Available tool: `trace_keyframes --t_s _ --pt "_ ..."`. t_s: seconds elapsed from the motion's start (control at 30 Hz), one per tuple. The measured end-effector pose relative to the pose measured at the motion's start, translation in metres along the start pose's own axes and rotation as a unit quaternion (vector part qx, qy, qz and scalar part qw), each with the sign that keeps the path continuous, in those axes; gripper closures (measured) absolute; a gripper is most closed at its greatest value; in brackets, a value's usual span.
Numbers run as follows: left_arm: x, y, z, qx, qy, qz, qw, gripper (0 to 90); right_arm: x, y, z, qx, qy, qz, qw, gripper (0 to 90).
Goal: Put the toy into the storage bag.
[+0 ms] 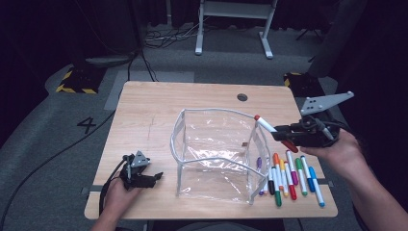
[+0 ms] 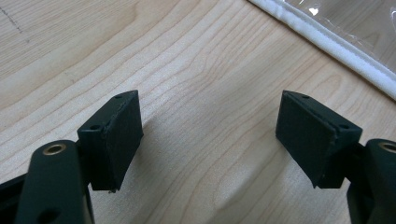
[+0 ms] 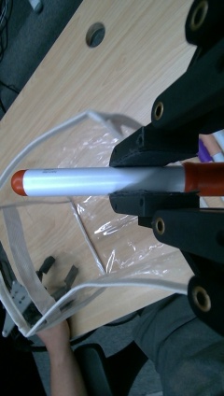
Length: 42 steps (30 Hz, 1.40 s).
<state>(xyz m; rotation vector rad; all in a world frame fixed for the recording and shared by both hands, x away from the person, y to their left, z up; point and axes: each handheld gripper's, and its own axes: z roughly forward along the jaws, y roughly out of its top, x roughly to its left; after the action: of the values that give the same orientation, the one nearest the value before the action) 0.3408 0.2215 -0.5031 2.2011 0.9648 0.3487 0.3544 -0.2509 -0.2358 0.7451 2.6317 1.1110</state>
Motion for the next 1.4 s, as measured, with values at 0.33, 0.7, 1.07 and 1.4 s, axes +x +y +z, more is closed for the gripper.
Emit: trace_keyframes --t_s 0.33,0.7,1.07,1.4 --pt "0.000 0.001 0.001 0.001 -0.001 0.005 1.0000 20.8 0.020 0.042 0.044 0.056 0.016 -0.072 0.9957 76.3" --pt "-0.001 0.001 0.001 0.001 0.002 0.001 1.0000 20.8 0.034 0.070 0.088 0.108 0.048 -0.088 0.9890 76.3" --pt "-0.003 0.001 0.002 0.001 0.009 -0.006 0.9999 20.9 0.049 0.071 0.131 0.157 0.110 -0.105 0.9758 76.3" --pt "-0.005 -0.002 -0.002 0.000 0.015 -0.011 0.9998 20.7 0.054 0.066 0.159 0.189 0.147 -0.111 0.9644 76.3"
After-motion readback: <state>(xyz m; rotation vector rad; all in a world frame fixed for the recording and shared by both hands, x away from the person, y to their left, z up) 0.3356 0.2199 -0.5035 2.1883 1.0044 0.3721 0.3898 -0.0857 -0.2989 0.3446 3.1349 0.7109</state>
